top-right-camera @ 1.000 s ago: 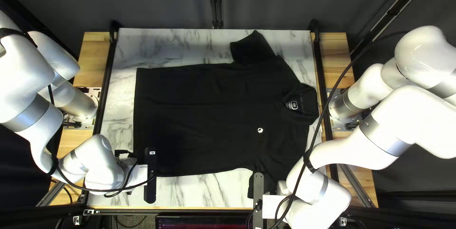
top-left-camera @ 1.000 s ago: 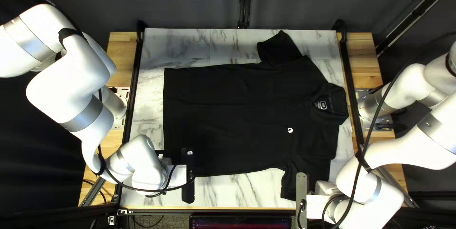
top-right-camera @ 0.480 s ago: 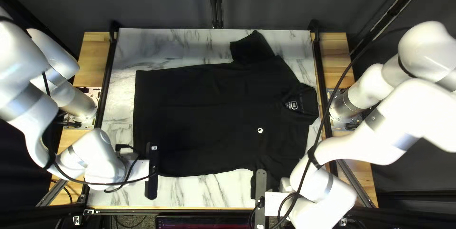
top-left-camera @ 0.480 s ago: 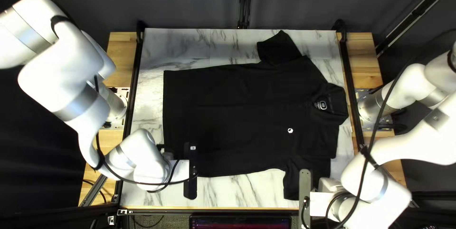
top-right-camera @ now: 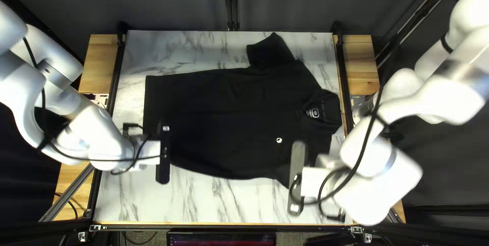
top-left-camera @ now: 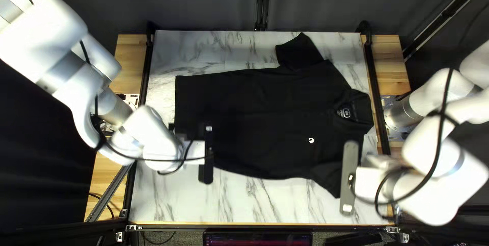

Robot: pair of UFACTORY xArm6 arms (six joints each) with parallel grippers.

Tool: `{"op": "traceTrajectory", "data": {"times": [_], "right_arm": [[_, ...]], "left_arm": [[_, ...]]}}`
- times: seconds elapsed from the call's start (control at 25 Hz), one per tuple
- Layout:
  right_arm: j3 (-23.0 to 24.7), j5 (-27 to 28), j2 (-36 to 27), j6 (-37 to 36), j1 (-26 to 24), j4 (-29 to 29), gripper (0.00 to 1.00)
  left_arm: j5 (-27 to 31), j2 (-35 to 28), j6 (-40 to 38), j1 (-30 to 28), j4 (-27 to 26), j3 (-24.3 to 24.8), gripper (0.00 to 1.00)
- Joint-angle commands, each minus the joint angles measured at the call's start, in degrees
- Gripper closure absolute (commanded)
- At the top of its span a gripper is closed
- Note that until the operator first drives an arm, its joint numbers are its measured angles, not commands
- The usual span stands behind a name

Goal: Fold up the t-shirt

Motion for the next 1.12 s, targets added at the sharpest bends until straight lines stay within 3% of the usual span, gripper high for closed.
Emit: {"op": "traceTrajectory", "data": {"times": [0.04,0.64,0.84,1.12], "right_arm": [[3.9,2.5,-7.2,-3.3,-3.6,-2.5,1.0],[8.0,8.2,-21.0,-17.2,-17.9,-7.2,1.0],[6.4,10.0,-22.4,-21.9,-22.1,-8.5,1.0],[7.1,7.6,-24.0,-30.5,-31.4,-9.5,1.0]], "left_arm": [[2.1,-4.0,3.8,4.6,1.4,2.1,0.94],[6.7,-14.2,11.5,15.3,5.1,6.2,0.92],[9.2,-17.4,13.2,17.2,6.1,6.5,0.92],[9.0,-19.8,17.8,22.7,7.1,7.8,0.92]]}}
